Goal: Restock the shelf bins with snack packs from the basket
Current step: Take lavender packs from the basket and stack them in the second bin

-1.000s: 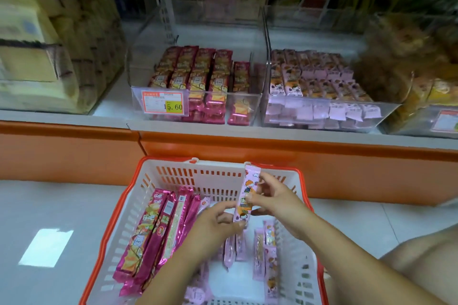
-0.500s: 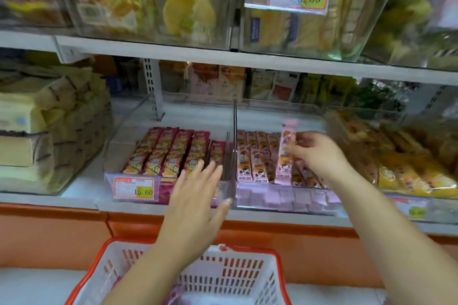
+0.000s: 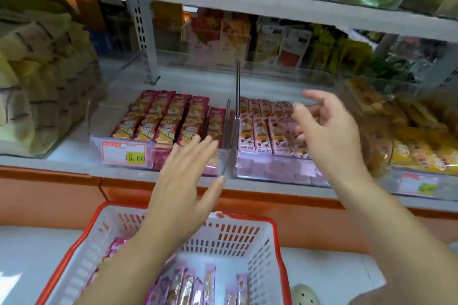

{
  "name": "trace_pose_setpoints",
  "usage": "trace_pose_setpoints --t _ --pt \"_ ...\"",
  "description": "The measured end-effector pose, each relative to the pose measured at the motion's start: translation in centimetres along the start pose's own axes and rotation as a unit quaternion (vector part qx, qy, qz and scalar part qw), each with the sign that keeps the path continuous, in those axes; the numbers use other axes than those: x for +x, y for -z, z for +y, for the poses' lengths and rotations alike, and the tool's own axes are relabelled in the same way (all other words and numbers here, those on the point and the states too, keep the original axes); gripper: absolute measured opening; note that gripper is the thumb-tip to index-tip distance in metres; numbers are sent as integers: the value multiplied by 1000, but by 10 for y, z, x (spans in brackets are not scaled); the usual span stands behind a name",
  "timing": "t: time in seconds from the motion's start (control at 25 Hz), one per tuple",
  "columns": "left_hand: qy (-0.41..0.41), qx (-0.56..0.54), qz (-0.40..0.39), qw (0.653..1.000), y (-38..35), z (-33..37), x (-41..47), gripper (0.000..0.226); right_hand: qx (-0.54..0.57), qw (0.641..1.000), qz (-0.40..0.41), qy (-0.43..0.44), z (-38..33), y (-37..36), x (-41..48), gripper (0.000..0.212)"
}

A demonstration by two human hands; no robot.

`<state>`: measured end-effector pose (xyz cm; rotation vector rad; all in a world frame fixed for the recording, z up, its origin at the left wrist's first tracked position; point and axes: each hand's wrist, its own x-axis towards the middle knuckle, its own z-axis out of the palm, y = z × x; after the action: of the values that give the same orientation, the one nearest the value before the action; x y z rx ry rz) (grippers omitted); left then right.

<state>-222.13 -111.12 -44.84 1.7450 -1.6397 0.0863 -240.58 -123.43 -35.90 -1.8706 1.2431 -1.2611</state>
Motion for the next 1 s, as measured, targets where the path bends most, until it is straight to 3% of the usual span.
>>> trace_pose_setpoints --t 0.08,0.12,0.2,0.28,0.32,0.36,0.48,0.6,0.76,0.88,1.0 --pt "29 -65 55 996 -5 -9 -33 48 94 995 -27 35 -6 -9 -53 16" --pt "69 -90 62 992 -13 -17 -53 44 94 992 -83 9 6 -21 -80 18" --pt "218 -159 -11 963 -36 -34 -99 35 8 961 -256 -101 51 -55 -132 17" --pt "399 -232 -136 876 -60 -56 -149 31 -95 862 -421 -265 118 -93 -179 22" --pt "465 -252 -185 828 -70 -67 -172 31 -126 815 -460 -328 151 -108 -198 27" --pt "501 -254 -225 796 -78 -77 -192 30 -150 790 -470 -363 181 -123 -216 31" --pt "528 -215 -320 757 -84 -95 -224 33 -173 779 -443 -408 233 -153 -254 39" --pt "562 -230 -313 730 -82 -102 -223 34 -211 775 -445 -396 243 -178 -269 58" --pt "563 -223 -306 734 -82 -102 -219 33 -250 774 -467 -347 247 -200 -281 88" --pt "557 -207 -314 741 -83 -101 -216 34 -286 777 -467 -310 248 -204 -292 86" --pt "548 -194 -319 749 -81 -97 -210 35 -222 820 -393 -353 247 -199 -291 77"
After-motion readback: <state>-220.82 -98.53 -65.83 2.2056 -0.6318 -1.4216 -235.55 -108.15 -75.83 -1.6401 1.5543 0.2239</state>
